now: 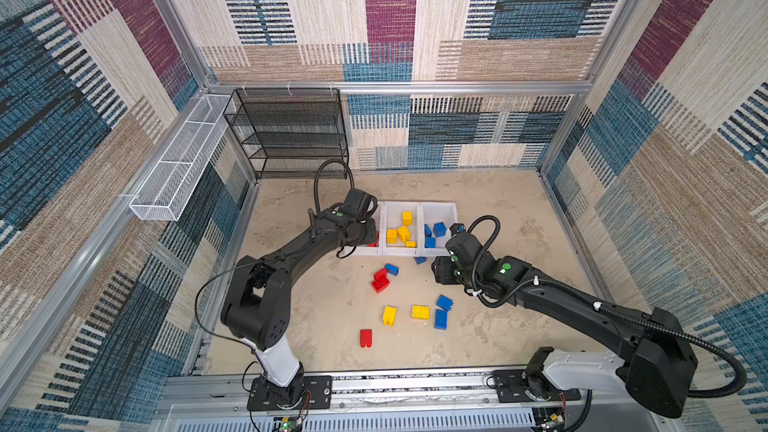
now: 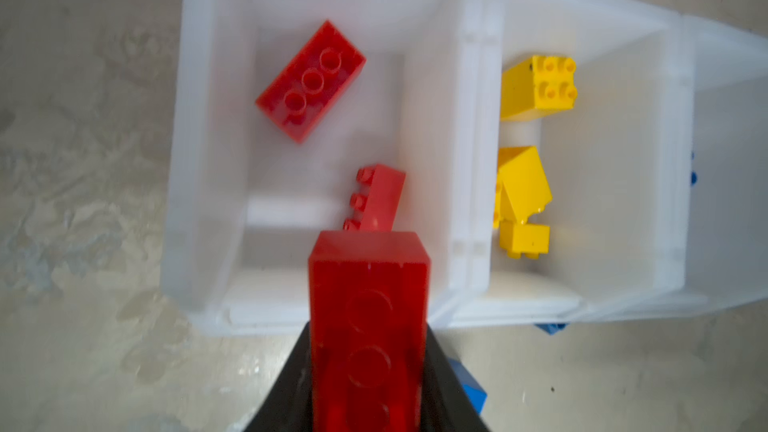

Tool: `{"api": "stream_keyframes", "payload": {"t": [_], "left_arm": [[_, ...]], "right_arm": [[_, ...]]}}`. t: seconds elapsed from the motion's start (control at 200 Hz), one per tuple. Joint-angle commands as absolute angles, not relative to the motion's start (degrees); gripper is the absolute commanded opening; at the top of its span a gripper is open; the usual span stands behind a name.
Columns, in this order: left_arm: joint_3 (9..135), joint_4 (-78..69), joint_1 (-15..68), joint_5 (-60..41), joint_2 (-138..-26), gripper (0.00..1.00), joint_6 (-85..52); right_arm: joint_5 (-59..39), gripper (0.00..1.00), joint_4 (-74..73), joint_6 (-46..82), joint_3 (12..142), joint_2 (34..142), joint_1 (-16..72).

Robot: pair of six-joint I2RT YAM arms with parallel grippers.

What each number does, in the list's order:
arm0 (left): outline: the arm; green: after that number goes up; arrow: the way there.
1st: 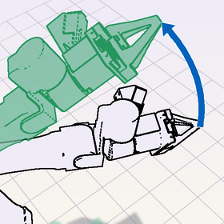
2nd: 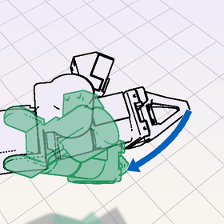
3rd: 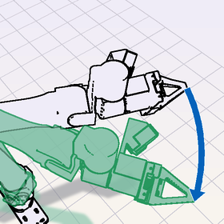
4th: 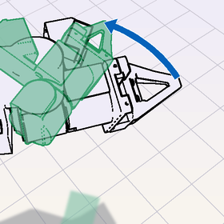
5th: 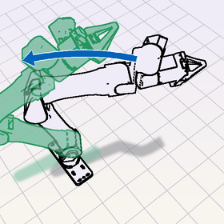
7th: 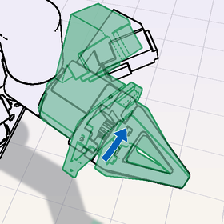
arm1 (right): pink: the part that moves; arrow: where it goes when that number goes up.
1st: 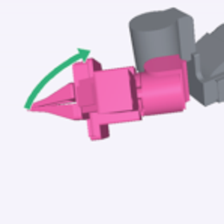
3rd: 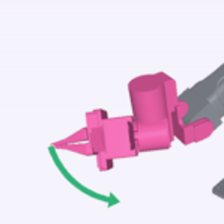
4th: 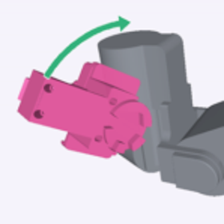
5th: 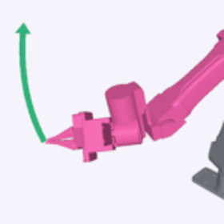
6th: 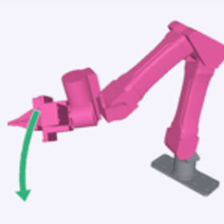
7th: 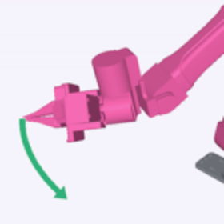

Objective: Sort the legos into containers by color
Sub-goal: 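Lift the red brick into the red compartment and open the left gripper, then lower the right gripper to a blue brick while the left gripper withdraws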

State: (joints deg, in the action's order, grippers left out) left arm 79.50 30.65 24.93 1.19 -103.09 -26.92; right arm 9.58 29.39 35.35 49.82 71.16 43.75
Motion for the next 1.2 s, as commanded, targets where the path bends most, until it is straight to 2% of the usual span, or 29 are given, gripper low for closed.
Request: {"api": "stream_keyframes", "payload": {"t": [0.0, 0.21, 0.346, 0.436, 0.791, 1.192], "left_arm": [[85.06, 37.04, 23.87, 0.34, -108.1, 0.24, -21.55], [87.0, 36.5, 23.34, -0.09, -111.69, 0.29, -20.74], [86.77, 36.52, 23.31, 0.45, -112.0, 0.44, -20.98], [86.55, 36.36, 23.38, 1.01, -111.31, 0.49, -20.91], [81.08, 34.92, 23.34, 0.64, -104.05, 0.51, -21.52], [60.09, 29.09, 23.38, -2.37, -84.83, 0.52, -25.99]], "right_arm": [[10.41, 0.61, 29.06, 36.19, 49.73, 69.93, 43.72], [11.25, 0.61, 29.88, 36.12, 49.13, 69.16, 43.73], [11.0, 0.61, 29.53, 36.27, 49.13, 69.51, 43.71], [10.98, 0.61, 29.45, 36.39, 49.05, 69.65, 43.72], [10.37, 0.61, 29.38, 36.21, 49.41, 70.9, 43.69], [7.24, 0.6, 26.02, 30.76, 54.26, 80.89, 43.71]]}}
